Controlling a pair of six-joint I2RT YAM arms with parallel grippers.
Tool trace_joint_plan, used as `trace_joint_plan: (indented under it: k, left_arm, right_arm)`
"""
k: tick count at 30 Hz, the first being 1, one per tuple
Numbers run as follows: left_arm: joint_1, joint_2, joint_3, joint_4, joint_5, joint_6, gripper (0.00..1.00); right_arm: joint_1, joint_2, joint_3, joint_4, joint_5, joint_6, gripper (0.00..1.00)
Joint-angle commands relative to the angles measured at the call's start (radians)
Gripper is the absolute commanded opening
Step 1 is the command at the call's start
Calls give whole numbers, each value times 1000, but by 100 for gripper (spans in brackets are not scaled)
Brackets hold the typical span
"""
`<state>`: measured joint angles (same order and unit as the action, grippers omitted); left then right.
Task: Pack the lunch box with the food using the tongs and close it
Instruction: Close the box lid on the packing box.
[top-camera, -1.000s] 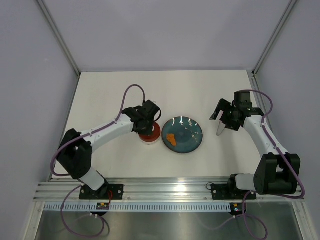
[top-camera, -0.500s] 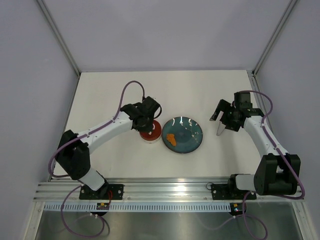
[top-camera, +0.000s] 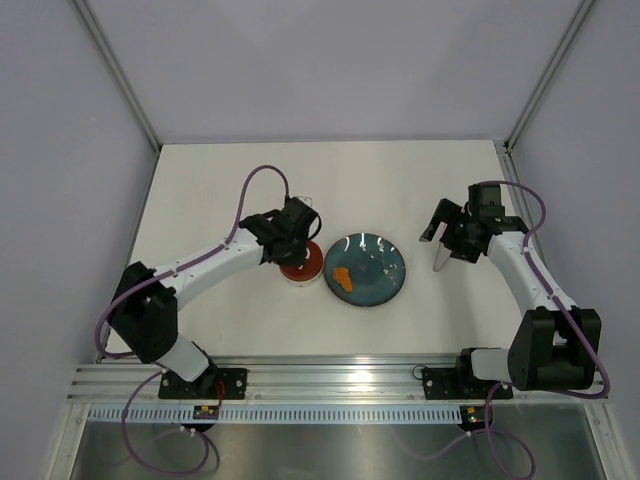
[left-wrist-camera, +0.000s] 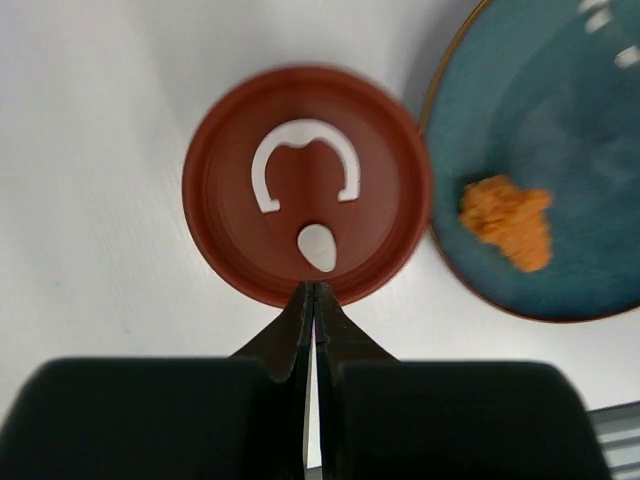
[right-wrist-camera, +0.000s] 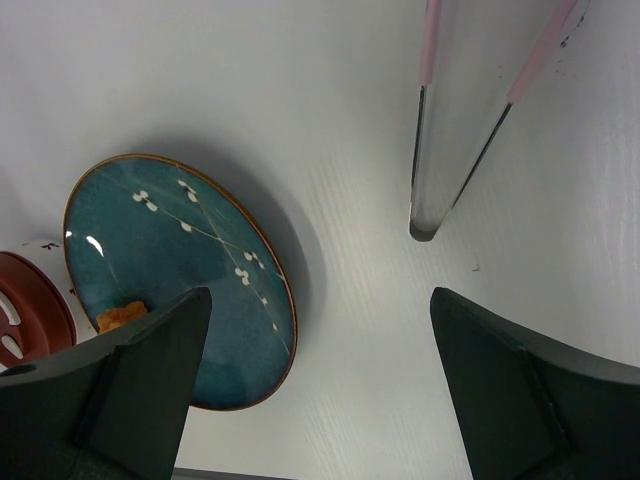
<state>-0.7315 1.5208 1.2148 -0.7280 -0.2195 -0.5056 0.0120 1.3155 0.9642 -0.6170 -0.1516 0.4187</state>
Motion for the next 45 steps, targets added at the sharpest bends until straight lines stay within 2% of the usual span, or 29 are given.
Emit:
trace_joint_plan:
  k: [1, 4, 7, 12, 19, 33, 35, 39, 41, 42, 43, 45]
  left_arm:
    - [1, 77, -104, 96, 37, -37, 0]
    - [1, 137, -152, 119, 66, -48, 0]
    - [-5, 110, -114, 76, 39, -40, 0]
    - [-6, 36, 38, -50, -39, 2, 0]
    - [-6, -14, 156, -103, -90, 33, 0]
    - [30, 32, 137, -51, -80, 36, 0]
    - [47, 32, 117, -36, -64, 38, 0]
    - [73, 38, 74, -10, -40, 35, 0]
    - [86, 45, 51, 10, -14, 36, 0]
    - [90, 48, 46, 19, -5, 36, 0]
    - [93, 53, 43, 22, 2, 36, 0]
    - [93, 67, 48, 29, 8, 35, 0]
  right_arm:
    - [3, -9, 18, 10, -17, -1, 99]
    - [3, -10, 22, 5, -14, -4, 99]
    - [3, -16, 27, -1, -11, -4, 99]
    - [3, -25, 21, -1, -11, -1, 99]
    - [3, -29, 19, -1, -12, 3, 99]
    - [3, -36, 21, -6, -8, -1, 98]
    - [3, -44, 22, -6, -12, -3, 93]
    - [3, -64, 37, -16, -17, -3, 69]
    - [3, -76, 54, -27, -16, -3, 39]
    - [3, -81, 59, -30, -14, -4, 39]
    - [3, -87, 67, -32, -13, -3, 24]
    - [3, -90, 76, -41, -11, -4, 15]
